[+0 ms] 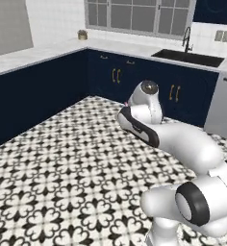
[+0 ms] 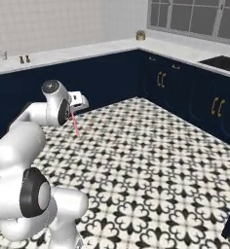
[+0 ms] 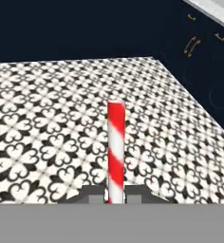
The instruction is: Take a straw from the drawer in front and place it inside the glass cup on the dining counter.
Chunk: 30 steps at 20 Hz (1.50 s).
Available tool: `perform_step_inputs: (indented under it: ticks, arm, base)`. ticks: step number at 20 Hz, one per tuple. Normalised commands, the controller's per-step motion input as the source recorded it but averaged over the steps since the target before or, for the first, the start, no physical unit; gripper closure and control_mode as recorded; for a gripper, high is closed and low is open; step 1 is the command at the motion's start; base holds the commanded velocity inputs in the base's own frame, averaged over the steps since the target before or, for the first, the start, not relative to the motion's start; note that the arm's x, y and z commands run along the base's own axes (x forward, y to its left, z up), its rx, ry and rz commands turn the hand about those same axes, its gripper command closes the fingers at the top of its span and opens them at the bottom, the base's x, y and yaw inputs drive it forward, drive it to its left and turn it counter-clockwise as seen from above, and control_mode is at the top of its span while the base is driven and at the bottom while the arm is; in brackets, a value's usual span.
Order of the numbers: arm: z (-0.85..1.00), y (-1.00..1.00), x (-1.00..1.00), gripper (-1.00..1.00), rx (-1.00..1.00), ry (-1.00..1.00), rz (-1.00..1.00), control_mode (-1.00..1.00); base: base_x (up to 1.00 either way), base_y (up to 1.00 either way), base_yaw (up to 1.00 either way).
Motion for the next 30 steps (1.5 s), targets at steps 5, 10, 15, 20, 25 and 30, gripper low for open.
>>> perform_step_inputs:
  ticks: [5, 10, 15, 20, 25, 30]
  arm:
    - [0.0, 0.0, 0.0, 1.0, 0.0, 0.0, 0.0, 1.0]
    - [0.0, 0.0, 0.0, 1.0, 0.0, 0.0, 0.0, 1.0]
    - [0.0, 0.0, 0.0, 1.0, 0.0, 0.0, 0.0, 1.0]
    - [0.0, 0.0, 0.0, 1.0, 0.0, 0.0, 0.0, 1.0]
    - [0.0, 0.0, 0.0, 1.0, 0.0, 0.0, 0.0, 1.0]
    - [0.0, 0.0, 0.0, 1.0, 0.0, 0.0, 0.0, 1.0]
  base:
    - [0.38, 0.97, 0.34]
    - [0.32, 1.0, 0.13]
    - [0.3, 1.0, -0.03]
    - [0.39, 1.0, -0.15]
    - [0.31, 1.0, -0.23]
    - [0.19, 1.0, -0.24]
